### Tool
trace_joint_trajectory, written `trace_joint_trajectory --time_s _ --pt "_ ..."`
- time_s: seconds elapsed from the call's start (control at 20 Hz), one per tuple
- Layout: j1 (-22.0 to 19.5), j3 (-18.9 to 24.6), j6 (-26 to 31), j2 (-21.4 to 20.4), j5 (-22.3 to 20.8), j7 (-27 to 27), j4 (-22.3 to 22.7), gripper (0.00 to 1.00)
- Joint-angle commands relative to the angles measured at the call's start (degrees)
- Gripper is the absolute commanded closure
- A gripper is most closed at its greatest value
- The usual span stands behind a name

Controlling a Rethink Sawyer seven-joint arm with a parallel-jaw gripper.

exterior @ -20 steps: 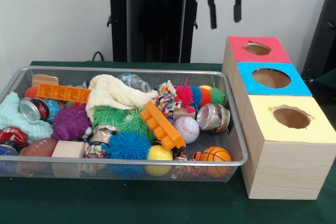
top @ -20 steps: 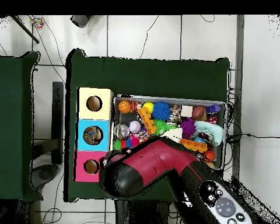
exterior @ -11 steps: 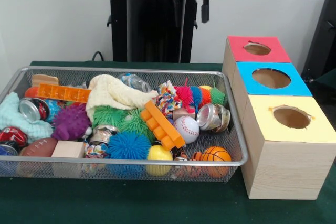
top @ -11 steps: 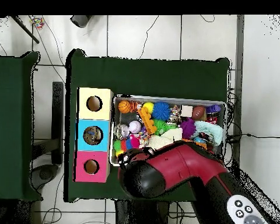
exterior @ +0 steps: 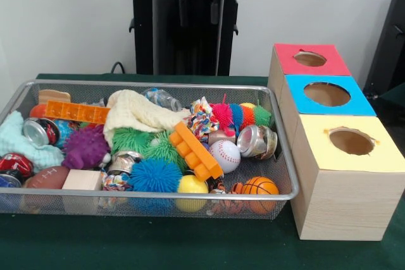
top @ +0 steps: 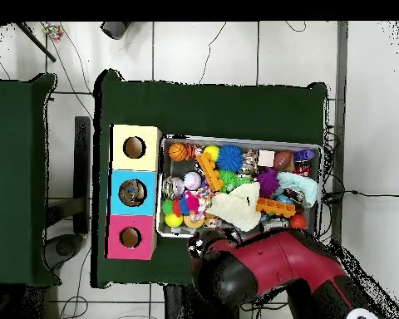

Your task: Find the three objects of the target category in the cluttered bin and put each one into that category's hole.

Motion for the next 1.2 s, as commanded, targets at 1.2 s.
trace_joint_trajectory --time_s 1.2 --pt "4.5 -22.1 -4.2 10.3 -10.9 6.6 -6.5 0.00"
